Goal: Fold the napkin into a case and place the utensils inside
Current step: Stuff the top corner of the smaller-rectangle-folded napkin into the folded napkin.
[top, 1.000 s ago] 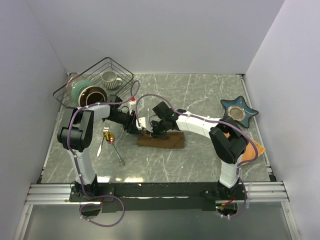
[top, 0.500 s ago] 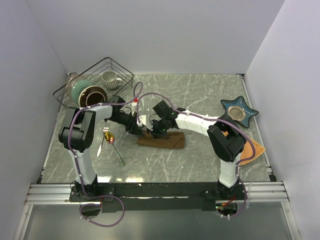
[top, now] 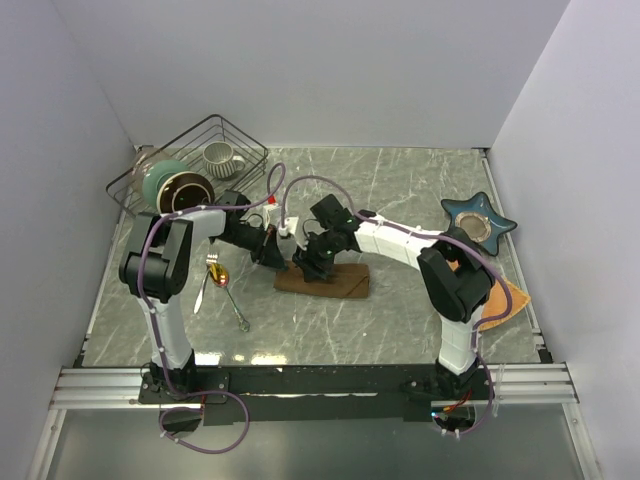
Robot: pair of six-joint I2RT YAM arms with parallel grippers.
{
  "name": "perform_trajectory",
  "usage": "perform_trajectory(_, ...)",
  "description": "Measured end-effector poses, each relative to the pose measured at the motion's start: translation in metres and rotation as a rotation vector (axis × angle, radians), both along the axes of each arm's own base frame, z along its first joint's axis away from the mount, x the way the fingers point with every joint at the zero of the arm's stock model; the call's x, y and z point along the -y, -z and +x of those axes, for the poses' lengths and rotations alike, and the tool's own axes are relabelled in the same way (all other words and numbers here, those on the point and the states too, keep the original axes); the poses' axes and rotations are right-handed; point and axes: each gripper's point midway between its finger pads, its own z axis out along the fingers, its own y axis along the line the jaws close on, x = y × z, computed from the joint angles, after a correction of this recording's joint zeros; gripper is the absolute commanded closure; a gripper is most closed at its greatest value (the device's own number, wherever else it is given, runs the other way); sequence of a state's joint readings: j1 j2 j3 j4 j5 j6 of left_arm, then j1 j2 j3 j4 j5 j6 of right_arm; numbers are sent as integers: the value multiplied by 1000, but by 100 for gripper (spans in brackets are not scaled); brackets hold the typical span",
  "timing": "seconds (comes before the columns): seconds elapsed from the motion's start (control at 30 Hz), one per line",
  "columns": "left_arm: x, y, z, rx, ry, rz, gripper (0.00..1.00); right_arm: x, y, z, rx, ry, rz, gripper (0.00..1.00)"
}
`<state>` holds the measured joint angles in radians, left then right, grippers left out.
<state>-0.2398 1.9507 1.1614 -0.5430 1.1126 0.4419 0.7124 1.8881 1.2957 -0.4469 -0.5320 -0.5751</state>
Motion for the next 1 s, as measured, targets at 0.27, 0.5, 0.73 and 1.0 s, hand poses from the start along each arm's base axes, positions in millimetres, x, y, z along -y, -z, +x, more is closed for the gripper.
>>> perform_trajectory(0.27, 2, 1, 4, -19, -5, -1, 99, -8, -19, 7, -133, 168, 139, 29)
perform_trajectory(0.5, 2, -1, 2, -47, 8, -21, 99, -17, -26, 9, -205, 226, 240, 27)
perform_trajectory(0.73, -2, -3, 3, -78, 2, -40, 99, -24, -12, 13, -238, 217, 248, 28)
perform_trajectory(1.0, -3, -5, 1, -91, 1, -53, 99, -23, 6, 7, -301, 225, 218, 54)
